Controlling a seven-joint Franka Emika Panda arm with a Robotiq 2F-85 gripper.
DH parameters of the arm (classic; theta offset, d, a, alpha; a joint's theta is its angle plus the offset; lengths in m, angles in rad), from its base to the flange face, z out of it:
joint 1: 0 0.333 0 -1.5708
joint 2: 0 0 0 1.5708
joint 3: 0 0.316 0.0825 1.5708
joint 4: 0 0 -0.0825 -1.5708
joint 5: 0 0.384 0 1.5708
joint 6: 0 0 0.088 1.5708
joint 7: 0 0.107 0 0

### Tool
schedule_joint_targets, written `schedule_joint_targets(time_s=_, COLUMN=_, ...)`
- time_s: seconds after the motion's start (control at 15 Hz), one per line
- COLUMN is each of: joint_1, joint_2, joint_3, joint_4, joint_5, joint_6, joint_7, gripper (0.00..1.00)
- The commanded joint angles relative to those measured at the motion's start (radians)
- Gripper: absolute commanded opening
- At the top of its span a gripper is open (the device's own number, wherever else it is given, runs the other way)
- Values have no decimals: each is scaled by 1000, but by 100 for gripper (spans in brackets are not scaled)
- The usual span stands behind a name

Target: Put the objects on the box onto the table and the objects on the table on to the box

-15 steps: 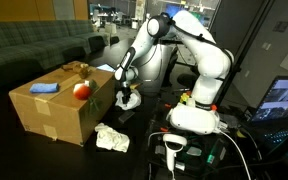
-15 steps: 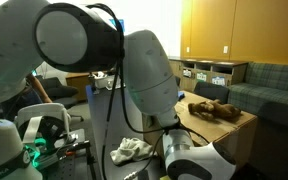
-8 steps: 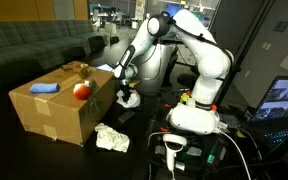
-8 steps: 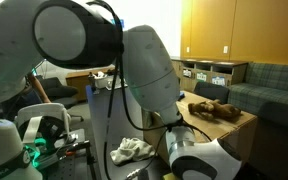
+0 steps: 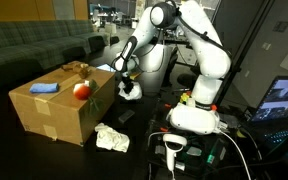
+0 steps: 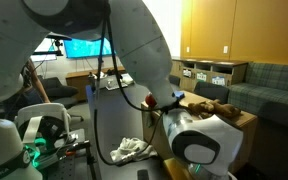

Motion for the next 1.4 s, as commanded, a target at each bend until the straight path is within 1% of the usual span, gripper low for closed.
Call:
schedule_joint_targets(time_s=0.0, joint_1=100, joint_2=-187, joint_3=-92, joint_4=-155, joint_5=-69, joint_6=-14, joint_7=149, gripper=2)
schedule_joint_targets(time_s=0.27, joint_1=196, joint_2=-367, joint_3=-177, joint_4=-264, joint_5=-165, joint_6=-30, joint_7=334, gripper=2)
schedule_joint_targets(time_s=0.4, joint_1=247, joint_2=-456, joint_3=-207, joint_4=-297, joint_5=-232, joint_6=-42, joint_7=443, gripper=2)
schedule_joint_targets(time_s=0.6, joint_1=304, joint_2=-577, joint_3=-220, joint_4=-312, joint_5=-352, joint_6=-81, joint_7=597, gripper=2)
schedule_joint_targets(time_s=0.8, joint_1=348, joint_2=-660, joint_3=-182, joint_4=-282, joint_5=-486, joint_6=-125, joint_7=750, gripper=2)
schedule_joint_targets(time_s=0.87, joint_1=353, joint_2=-684, joint_3=-167, joint_4=-277, joint_5=-525, joint_6=-135, joint_7=784, gripper=2)
schedule_joint_targets(time_s=1.07, joint_1=383, joint_2=-709, joint_3=-95, joint_4=-229, joint_5=-638, joint_6=-161, joint_7=889, gripper=2)
schedule_joint_targets(time_s=1.2, joint_1=396, joint_2=-706, joint_3=-43, joint_4=-191, joint_5=-696, joint_6=-166, joint_7=927, gripper=2)
schedule_joint_targets(time_s=1.33, joint_1=411, joint_2=-683, joint_3=6, joint_4=-139, joint_5=-736, joint_6=-162, joint_7=937, gripper=2)
